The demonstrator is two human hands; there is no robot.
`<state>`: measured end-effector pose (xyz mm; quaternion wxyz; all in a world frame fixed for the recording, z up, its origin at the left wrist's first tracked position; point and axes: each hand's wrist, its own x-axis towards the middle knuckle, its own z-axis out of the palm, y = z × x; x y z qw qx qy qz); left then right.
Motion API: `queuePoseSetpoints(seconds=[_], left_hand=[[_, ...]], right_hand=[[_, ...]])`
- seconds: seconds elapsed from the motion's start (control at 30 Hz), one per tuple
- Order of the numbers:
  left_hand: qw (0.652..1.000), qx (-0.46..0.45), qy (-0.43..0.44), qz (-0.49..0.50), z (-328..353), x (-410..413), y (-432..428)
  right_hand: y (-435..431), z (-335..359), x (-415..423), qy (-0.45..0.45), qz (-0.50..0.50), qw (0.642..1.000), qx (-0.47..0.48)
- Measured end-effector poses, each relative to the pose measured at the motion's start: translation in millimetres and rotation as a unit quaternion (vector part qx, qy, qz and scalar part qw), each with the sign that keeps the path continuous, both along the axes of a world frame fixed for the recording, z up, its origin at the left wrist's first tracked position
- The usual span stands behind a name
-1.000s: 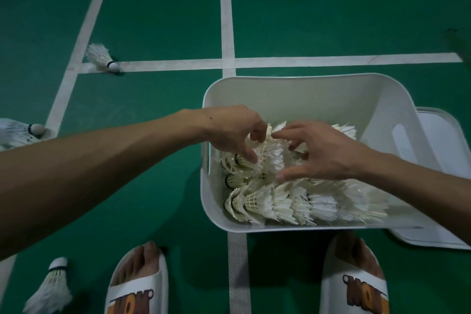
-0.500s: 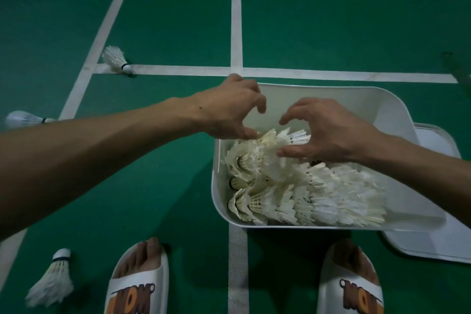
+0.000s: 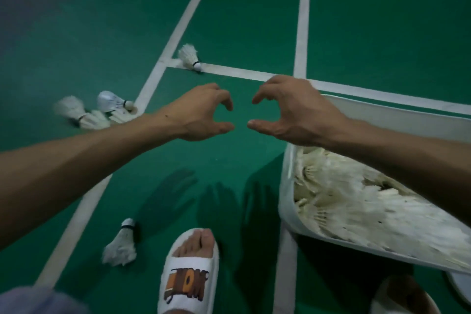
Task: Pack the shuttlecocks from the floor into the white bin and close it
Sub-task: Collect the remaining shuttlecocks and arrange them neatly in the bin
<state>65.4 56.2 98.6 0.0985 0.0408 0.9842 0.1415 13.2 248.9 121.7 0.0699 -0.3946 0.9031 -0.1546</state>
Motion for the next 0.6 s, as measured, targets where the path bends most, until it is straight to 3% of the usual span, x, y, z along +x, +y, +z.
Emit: queuePoseSetpoints(seconds=[0.2, 0.4, 0.6], left_hand=[[0.986, -0.004, -0.134, 0.095, -43.4, 57.7, -67.1], [0.939, -0.001, -0.316, 0.139, -98.0, 125.0, -112.0], [0.911, -0.005, -0.385, 0.150, -119.9, 154.6, -132.0]], right_hand=[[-77.7, -58.0, 21.2, -0.085, 0.072, 0.991, 0.068], [-125.5, -98.0, 36.6, -0.135, 0.122, 0.977, 0.115], [-156.3, -124.2, 42.7, -0.160, 0.150, 0.966, 0.134]])
